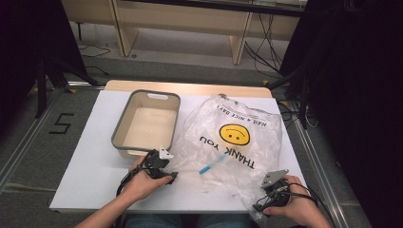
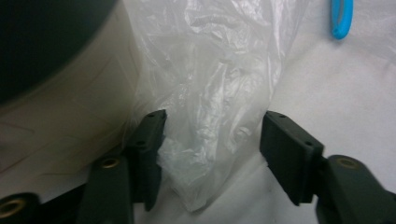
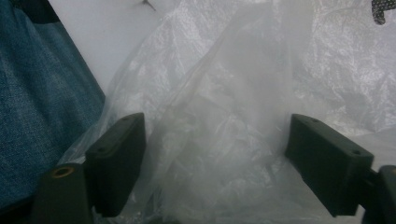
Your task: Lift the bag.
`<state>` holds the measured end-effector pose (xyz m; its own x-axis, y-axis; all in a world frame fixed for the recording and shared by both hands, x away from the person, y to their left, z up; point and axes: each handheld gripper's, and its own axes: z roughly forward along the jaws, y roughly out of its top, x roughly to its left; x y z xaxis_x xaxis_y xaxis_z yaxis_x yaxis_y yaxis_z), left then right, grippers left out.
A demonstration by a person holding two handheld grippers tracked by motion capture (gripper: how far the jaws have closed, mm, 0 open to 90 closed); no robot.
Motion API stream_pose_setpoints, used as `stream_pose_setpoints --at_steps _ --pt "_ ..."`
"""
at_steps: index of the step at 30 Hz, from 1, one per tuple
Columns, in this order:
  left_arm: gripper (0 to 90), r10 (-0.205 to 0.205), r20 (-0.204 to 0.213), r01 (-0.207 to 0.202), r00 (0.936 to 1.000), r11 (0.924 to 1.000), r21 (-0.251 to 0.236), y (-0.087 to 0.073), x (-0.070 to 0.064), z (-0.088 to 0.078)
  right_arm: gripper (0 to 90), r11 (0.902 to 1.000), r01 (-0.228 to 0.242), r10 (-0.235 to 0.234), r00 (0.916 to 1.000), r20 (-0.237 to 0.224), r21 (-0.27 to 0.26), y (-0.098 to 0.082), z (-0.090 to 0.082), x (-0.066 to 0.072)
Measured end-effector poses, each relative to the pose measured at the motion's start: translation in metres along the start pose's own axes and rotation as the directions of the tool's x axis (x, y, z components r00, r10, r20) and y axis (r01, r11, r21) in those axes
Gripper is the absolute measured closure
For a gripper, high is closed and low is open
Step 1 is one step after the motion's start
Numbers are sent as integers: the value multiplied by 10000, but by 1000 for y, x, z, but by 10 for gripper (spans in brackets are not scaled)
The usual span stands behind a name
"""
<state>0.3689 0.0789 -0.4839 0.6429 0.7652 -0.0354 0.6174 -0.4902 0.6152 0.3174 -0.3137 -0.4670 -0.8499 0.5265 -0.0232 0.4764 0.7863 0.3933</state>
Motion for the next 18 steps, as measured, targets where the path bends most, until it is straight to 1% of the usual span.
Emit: stream_pose_setpoints --at_steps 2,4,6,8,9,12,14,16,18 --pt "520 -88 3 88 10000 10000 13 1 -3 0 299 10000 76 -76 10000 -21 27 0 -1 -1" --pt "575 -33 -75 34 10000 9999 126 3 -5 0 408 9999 150 -150 9999 -58 1 0 -3 -2" --pt "627 -81 -45 82 10000 9996 252 5 -6 0 479 9999 122 -122 9999 12 -57 0 -4 -4" --pt "658 -107 -59 109 9999 9994 331 7 -6 0 542 9999 161 -161 9999 -2 1 1 -5 -4" --pt "670 -185 -51 186 9998 9993 323 7 -6 1 572 9998 194 -194 9998 38 17 2 -5 -4" --pt "714 -317 43 316 9995 9990 321 7 -4 1 675 9995 299 -298 9995 -53 107 4 -5 -5" --pt "759 -394 60 391 9992 9987 328 7 -2 1 736 9996 257 -257 9996 -107 85 4 -5 -6" --pt "794 -390 59 388 9992 9988 288 7 0 1 810 9998 204 -203 9997 -158 60 4 -5 -8" --pt "828 -303 67 302 9995 9993 210 7 0 1 857 9997 236 -235 9997 -107 36 4 -5 -9"
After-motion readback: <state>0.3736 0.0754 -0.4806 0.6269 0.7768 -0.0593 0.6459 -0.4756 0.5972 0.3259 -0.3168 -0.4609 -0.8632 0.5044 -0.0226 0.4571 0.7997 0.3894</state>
